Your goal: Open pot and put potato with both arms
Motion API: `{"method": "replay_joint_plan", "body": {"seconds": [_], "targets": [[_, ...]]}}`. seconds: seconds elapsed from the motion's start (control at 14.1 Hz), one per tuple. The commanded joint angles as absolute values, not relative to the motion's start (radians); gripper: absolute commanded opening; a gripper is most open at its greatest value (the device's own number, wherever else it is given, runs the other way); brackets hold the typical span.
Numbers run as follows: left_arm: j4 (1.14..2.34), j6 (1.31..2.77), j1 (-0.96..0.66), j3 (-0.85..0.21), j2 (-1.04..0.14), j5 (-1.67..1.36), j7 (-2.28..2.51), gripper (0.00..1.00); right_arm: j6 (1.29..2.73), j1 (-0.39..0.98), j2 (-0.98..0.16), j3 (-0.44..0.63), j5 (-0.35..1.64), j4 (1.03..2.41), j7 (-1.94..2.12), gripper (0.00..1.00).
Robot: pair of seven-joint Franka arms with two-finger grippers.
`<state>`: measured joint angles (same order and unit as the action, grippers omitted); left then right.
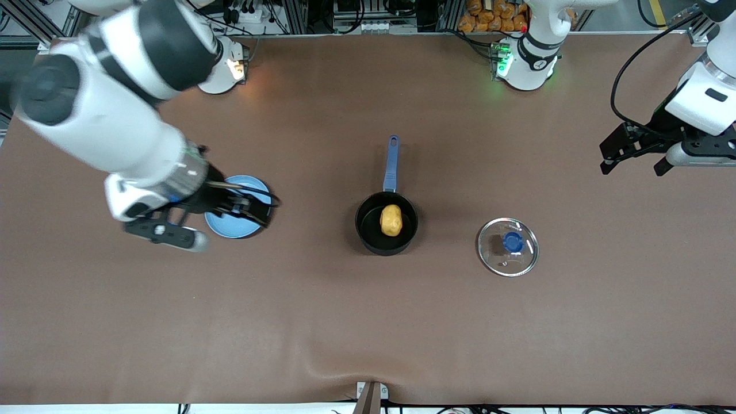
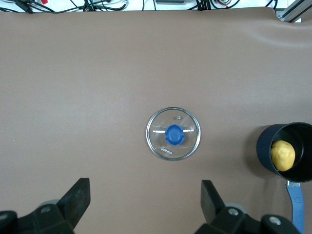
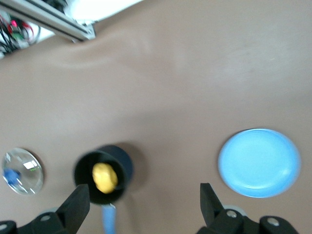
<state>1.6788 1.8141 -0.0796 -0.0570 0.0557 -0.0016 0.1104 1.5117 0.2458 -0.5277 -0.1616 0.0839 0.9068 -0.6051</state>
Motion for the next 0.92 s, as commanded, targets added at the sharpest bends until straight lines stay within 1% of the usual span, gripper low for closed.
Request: {"method": "replay_joint_plan", "body": {"seconds": [0.0,0.14,0.35,0.5,0.64,0.85], "targets": [[1.707,1.833,-0.081,-0.051,0.08,-0.014,0.098,1.0,1.415,0.163,-0.456,-0.215,0.033,0.934,-0.473,1.0],[1.706,1.818,-0.086,-0.052,0.078,-0.014,0.1,1.0,1.317,0.112,-0.408,-0.216,-0.014,0.937,-0.372,1.0],[1.706,1.818,-0.091,-0.055,0.08,-0.014,0.104,1.0,1.244,0.072,-0.342,-0.216,-0.086,0.96,-0.336,1.0],[1.707,1.815,-0.091,-0.054,0.078,-0.014,0.106,1.0,1.233,0.023,-0.304,-0.225,-0.077,0.977,-0.336,1.0],[1.707,1.815,-0.086,-0.055,0.075,-0.014,0.101,1.0,1.25,0.014,-0.237,-0.219,-0.049,1.059,-0.334,1.0],[1.706,1.815,-0.08,-0.054,0.066,-0.014,0.095,1.0,1.345,-0.021,-0.102,-0.215,-0.046,1.291,-0.304,1.0]]}}
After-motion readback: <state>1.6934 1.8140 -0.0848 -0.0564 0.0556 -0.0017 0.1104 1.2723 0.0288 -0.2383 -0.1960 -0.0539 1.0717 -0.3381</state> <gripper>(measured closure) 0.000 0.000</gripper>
